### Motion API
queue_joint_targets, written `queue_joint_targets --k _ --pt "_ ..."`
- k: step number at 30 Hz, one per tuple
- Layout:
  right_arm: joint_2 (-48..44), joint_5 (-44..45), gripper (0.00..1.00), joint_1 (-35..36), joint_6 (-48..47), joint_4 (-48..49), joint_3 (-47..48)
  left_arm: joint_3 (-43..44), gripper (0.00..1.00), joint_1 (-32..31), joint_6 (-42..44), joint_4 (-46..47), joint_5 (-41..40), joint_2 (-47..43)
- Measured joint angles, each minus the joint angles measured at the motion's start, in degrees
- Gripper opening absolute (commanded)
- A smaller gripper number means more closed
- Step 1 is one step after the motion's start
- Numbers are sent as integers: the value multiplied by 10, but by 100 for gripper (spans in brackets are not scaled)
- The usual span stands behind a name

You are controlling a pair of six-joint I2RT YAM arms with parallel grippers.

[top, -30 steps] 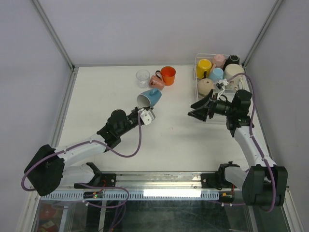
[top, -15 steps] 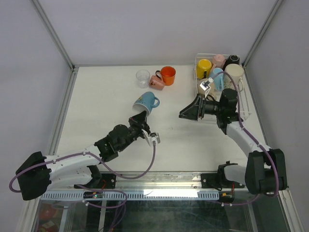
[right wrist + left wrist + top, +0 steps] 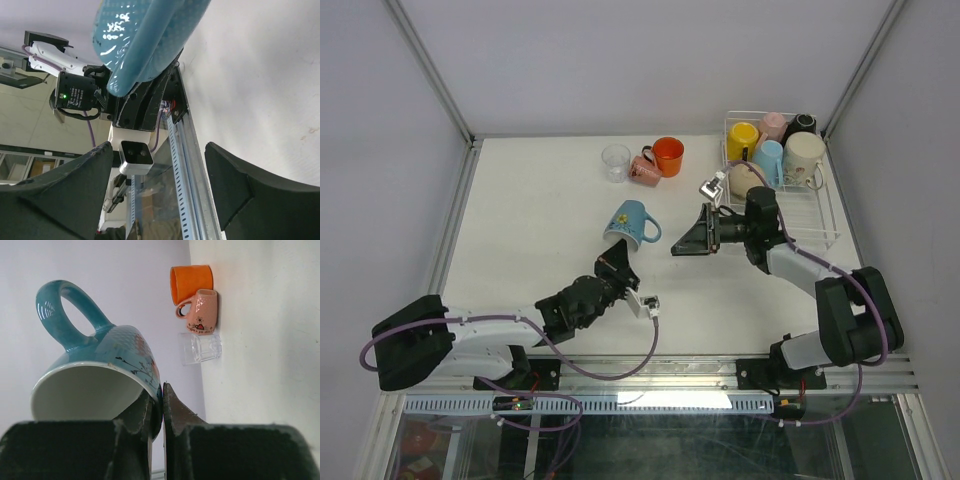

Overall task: Load the cups into the dish rack
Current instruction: Pick up the cup at the center of the board, then turn the cup upside down in the dish rack.

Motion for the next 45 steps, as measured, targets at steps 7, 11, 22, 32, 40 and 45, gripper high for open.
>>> queue_joint_targets --k 7,11,22,32,40,45 --pt "16 -2 77 21 18 5 0 -14 0 -34 49 61 -31 50" --pt "16 -2 77 26 24 12 0 -15 0 -49 60 84 -41 69" --pt "28 -6 61 47 43 27 0 -16 0 -109 80 131 -60 115" --pt "45 -28 36 67 45 30 4 -16 0 -119 86 153 -78 135" --pt "48 -48 0 69 79 3 9 -18 2 -122 116 160 -94 141" --pt "49 -55 0 68 84 -2 10 -18 24 -124 120 168 -95 144"
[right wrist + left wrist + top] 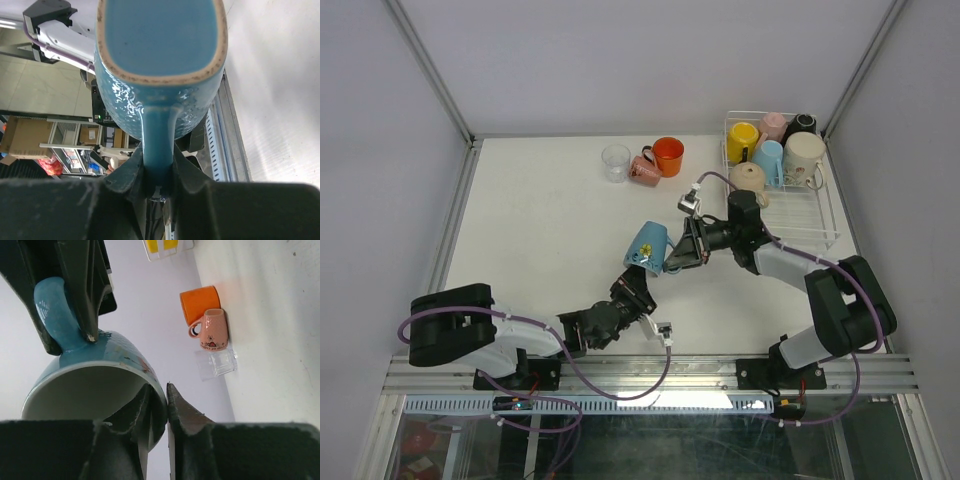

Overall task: Load the cups into the dish rack
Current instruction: Turn the cup upside down in the dish rack.

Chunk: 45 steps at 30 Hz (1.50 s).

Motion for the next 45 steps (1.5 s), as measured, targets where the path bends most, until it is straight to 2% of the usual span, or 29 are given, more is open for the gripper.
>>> queue_joint_targets --k 1,2,7,12,17,24,29,32,35,38,41,45 --pt "0 -2 0 0 -4 1 0 0 34 -2 -2 3 -2 0" --pt "0 -4 0 1 -9 4 0 0 39 -3 -5 7 -3 1" --pt "0 5 0 -5 -23 33 0 0 50 -18 -12 37 -1 2" --pt "-2 15 0 -33 -16 73 -2 0 68 -29 -17 44 3 4" --pt "-23 28 0 -66 -14 83 -5 0 76 -44 -25 54 3 5" --pt "-90 37 0 -133 -39 77 -9 3 83 -51 -59 53 2 4" --pt "-144 37 0 -197 -87 41 -9 45 89 -51 -155 -34 -2 -32" --pt "-174 37 0 -252 -121 10 -8 88 97 -51 -232 -93 -8 -62" --pt "-205 42 0 -316 -160 -52 5 124 99 -50 -302 -141 -14 -85" --pt "-227 75 0 -361 -249 -144 35 156 99 -38 -375 -199 -15 -101" --pt "-244 122 0 -392 -334 -222 65 195 99 -7 -458 -269 0 -117" --pt "-260 201 0 -417 -430 -298 80 253 99 68 -571 -351 45 -132"
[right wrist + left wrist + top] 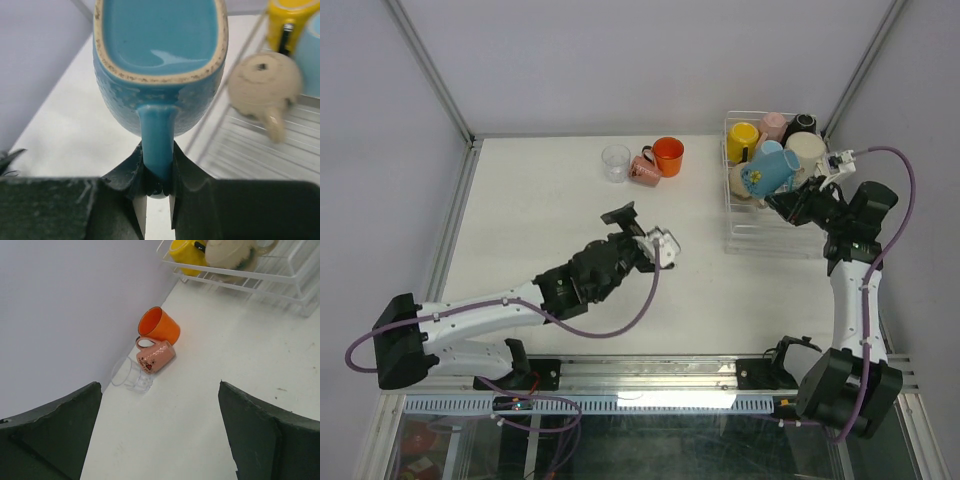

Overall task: Load the cups into the dish rack
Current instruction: Turn the cup upside down in the dish rack.

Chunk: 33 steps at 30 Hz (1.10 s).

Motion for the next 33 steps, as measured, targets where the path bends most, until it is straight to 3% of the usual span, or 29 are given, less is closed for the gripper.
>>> queue_joint_targets --k 8,12,33 --pt "1 171 0 -11 -121 -80 3 79 99 183 -199 -104 127 6" --pt "16 238 0 -12 -166 -81 3 85 99 240 -256 -122 169 23" --pt "185 311 0 -11 -299 -99 72 85 99 245 -283 -151 200 56"
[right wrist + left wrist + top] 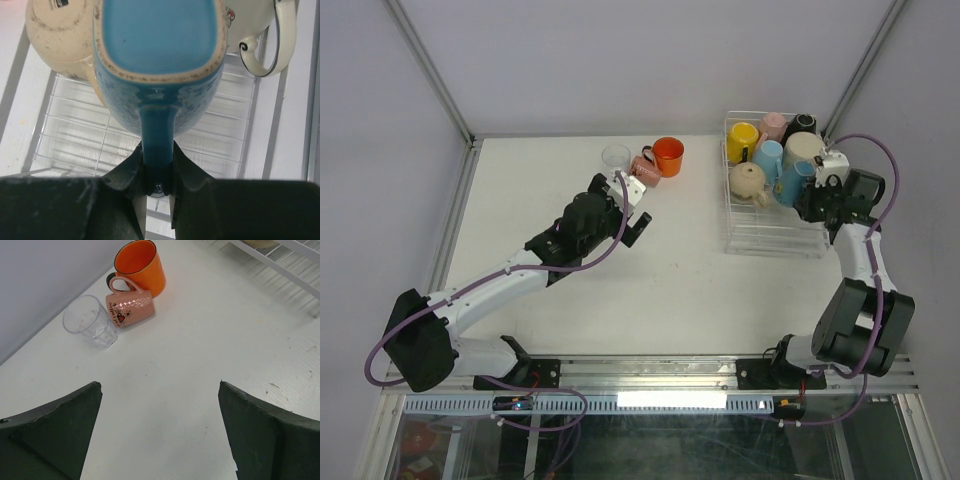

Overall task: Load the cups into the dish rack
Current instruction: Turn the cup upside down in the dish rack.

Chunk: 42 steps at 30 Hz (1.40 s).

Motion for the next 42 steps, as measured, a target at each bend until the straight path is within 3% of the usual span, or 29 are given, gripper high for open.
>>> queue_joint_targets --k 26,39,42 --pt "99 49 2 29 -109 -8 33 0 99 0 0 0 3 0" --pt "127 56 14 30 -139 -11 43 0 99 0 0 0 4 0" --pt "130 58 20 30 -141 -8 46 0 99 0 0 0 4 0"
